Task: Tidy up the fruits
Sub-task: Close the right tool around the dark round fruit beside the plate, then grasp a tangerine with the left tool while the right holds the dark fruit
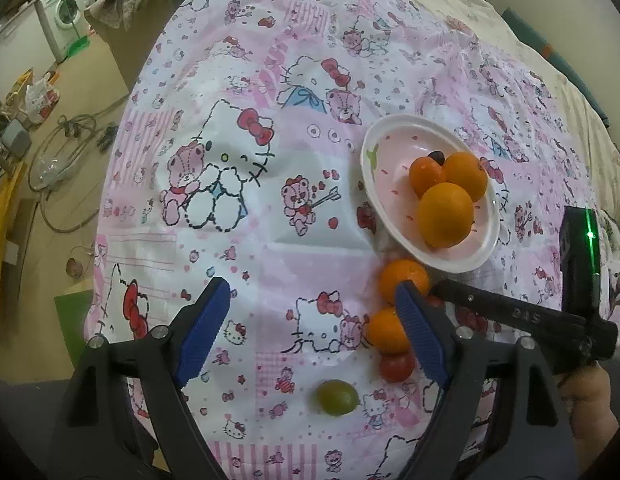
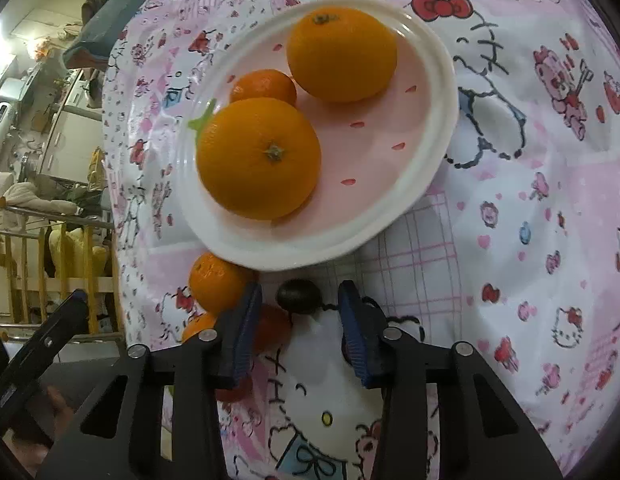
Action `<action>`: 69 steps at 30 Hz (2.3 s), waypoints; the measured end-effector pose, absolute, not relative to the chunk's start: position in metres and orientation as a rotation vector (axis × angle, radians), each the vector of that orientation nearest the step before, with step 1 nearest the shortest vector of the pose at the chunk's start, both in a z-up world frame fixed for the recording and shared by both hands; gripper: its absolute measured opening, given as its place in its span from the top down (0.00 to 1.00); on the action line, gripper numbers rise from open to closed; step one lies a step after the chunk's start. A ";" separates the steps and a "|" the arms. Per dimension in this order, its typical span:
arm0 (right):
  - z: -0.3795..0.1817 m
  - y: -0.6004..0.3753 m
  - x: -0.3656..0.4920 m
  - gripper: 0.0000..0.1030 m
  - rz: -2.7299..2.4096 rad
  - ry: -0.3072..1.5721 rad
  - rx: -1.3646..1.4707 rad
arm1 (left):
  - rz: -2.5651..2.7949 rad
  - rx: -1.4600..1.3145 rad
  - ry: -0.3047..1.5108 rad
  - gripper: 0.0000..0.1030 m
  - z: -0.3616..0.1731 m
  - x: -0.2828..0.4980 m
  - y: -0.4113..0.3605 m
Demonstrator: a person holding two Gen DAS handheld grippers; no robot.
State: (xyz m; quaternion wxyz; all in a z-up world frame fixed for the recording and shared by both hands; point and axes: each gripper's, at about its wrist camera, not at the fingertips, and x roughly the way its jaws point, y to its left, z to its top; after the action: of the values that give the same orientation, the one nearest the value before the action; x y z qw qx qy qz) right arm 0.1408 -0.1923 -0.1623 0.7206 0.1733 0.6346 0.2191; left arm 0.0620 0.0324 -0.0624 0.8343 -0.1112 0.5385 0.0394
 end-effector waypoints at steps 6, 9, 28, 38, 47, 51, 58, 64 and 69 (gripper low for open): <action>-0.159 -0.191 0.138 0.78 0.506 1.395 0.359 | 0.075 -0.242 1.172 0.21 -0.070 0.061 0.034; -0.156 -0.197 0.137 0.78 0.512 1.385 0.392 | 0.051 -0.231 1.198 0.21 -0.074 0.062 0.027; -0.113 -0.252 0.120 0.78 0.507 1.249 0.519 | -0.139 -0.039 1.375 0.47 -0.126 0.074 -0.056; -0.109 -0.272 0.113 0.78 0.492 1.224 0.525 | -0.116 -0.007 1.401 0.62 -0.135 0.087 -0.068; -0.109 -0.279 0.110 0.78 0.498 1.214 0.535 | -0.105 -0.046 1.357 0.62 -0.117 0.082 -0.055; -0.108 -0.281 0.110 0.78 0.487 1.210 0.533 | -0.099 -0.050 1.324 0.62 -0.107 0.077 -0.047; -0.098 -0.282 0.109 0.78 0.489 1.178 0.527 | -0.049 -0.059 1.253 0.62 -0.091 0.066 -0.023; -0.086 -0.287 0.108 0.78 0.500 1.135 0.541 | -0.014 -0.086 1.182 0.62 -0.079 0.065 -0.010; -0.079 -0.294 0.110 0.78 0.498 1.106 0.558 | 0.006 -0.114 1.122 0.62 -0.068 0.069 -0.006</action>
State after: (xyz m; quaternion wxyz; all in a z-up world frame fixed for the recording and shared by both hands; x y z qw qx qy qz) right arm 0.1096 -0.2939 -0.0792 0.7853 0.2589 0.5127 0.2310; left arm 0.0689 -0.0062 -0.0683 0.8453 -0.0539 0.5315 0.0027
